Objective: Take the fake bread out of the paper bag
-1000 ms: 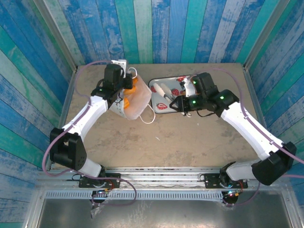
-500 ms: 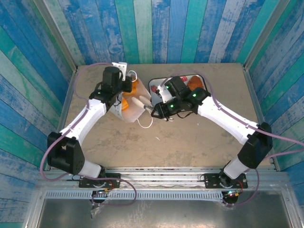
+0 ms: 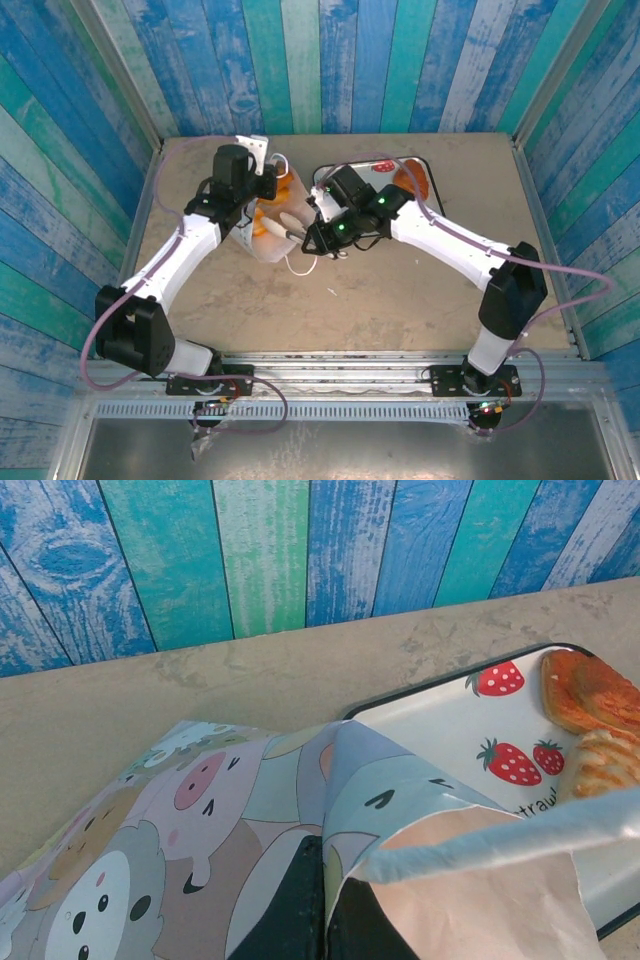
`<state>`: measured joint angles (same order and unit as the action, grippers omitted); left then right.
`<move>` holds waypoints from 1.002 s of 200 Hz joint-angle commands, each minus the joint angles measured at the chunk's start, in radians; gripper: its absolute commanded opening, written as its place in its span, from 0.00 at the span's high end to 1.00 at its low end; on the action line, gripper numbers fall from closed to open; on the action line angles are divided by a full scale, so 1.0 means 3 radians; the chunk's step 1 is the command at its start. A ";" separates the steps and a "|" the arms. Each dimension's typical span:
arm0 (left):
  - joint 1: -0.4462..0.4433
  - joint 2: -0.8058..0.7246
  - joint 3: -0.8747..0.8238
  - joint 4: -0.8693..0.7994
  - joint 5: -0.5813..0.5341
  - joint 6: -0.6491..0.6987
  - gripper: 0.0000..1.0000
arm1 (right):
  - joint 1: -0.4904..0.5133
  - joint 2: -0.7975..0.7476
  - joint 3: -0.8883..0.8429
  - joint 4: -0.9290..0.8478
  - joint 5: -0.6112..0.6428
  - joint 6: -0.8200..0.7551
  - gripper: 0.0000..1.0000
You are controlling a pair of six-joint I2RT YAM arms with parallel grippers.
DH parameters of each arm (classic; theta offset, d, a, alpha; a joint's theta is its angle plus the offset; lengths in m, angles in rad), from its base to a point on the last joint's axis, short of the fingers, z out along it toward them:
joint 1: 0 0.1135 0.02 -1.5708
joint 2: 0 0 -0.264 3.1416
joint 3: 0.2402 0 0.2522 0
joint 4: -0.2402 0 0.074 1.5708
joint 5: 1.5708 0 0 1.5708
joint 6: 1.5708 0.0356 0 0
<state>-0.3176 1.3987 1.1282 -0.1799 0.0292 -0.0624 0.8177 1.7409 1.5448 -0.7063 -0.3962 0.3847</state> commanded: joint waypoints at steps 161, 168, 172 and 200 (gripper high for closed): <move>0.0002 -0.0229 -0.0020 0.0128 0.0128 0.0054 1.00 | 0.0025 0.0792 0.0707 -0.0074 -0.0161 -0.0171 0.53; 0.0005 -0.0229 -0.0015 0.0128 0.0132 0.0052 1.00 | 0.0024 0.0809 0.0719 -0.0069 -0.0172 -0.0170 0.54; 0.0005 -0.0229 -0.0013 0.0129 0.0133 0.0054 1.00 | 0.0025 0.0814 0.0725 -0.0066 -0.0172 -0.0173 0.54; 0.0005 -0.0234 -0.0017 0.0130 0.0123 0.0054 1.00 | 0.0025 0.0821 0.0751 -0.0063 -0.0168 -0.0170 0.63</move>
<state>-0.3176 1.3960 1.1259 -0.1806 0.0444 -0.0517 0.8181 1.9797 1.7363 -0.7181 -0.4316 0.3420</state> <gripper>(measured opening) 0.047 0.417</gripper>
